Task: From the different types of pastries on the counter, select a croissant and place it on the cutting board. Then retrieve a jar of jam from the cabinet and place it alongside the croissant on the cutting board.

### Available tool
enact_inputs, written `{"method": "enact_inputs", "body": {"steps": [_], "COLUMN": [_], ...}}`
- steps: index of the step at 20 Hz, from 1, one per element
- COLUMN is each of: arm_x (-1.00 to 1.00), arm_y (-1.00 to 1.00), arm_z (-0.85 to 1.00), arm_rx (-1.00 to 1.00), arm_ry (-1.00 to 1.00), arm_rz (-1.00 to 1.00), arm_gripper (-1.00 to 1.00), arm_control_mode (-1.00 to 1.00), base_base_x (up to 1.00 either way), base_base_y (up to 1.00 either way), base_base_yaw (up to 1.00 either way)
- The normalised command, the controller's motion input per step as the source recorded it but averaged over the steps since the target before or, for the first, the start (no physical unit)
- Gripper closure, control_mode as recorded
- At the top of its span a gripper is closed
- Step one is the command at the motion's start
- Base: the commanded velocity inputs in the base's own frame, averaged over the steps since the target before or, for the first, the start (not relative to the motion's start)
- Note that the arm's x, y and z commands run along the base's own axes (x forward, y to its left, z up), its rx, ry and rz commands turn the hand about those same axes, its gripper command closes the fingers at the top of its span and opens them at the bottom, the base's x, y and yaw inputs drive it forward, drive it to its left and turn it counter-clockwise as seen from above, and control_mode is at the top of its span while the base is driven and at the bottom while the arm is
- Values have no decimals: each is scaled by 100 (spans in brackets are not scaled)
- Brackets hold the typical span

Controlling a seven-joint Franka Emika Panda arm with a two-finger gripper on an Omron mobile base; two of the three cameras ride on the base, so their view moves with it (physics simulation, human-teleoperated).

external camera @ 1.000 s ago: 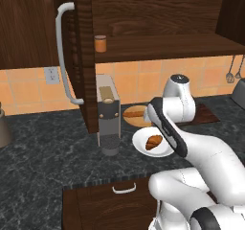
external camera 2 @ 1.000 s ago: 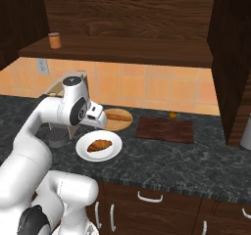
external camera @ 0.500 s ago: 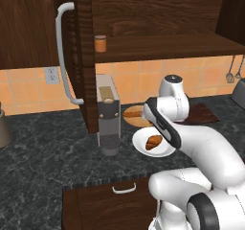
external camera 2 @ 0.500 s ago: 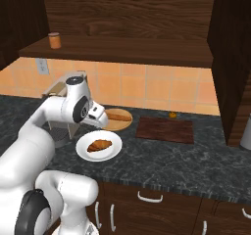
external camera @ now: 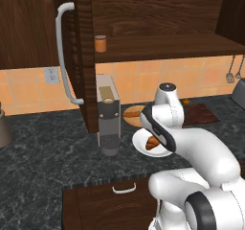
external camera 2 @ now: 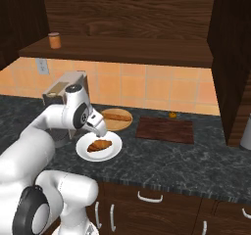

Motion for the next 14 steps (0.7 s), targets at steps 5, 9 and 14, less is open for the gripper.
{"method": "enact_inputs", "body": {"steps": [5,9,14], "arm_x": [26,19,1], "arm_y": [0,0,0], "arm_z": [-12,-8,-21], "arm_rx": [0,1,4], "arm_ry": [3,3,14], "arm_rz": [-4,-3,-5], "arm_gripper": [-100,-100,-100], "arm_control_mode": [-100,-100,-100], "base_base_x": [0,0,0], "base_base_y": [0,0,0], "base_base_yaw": [0,0,0]}}
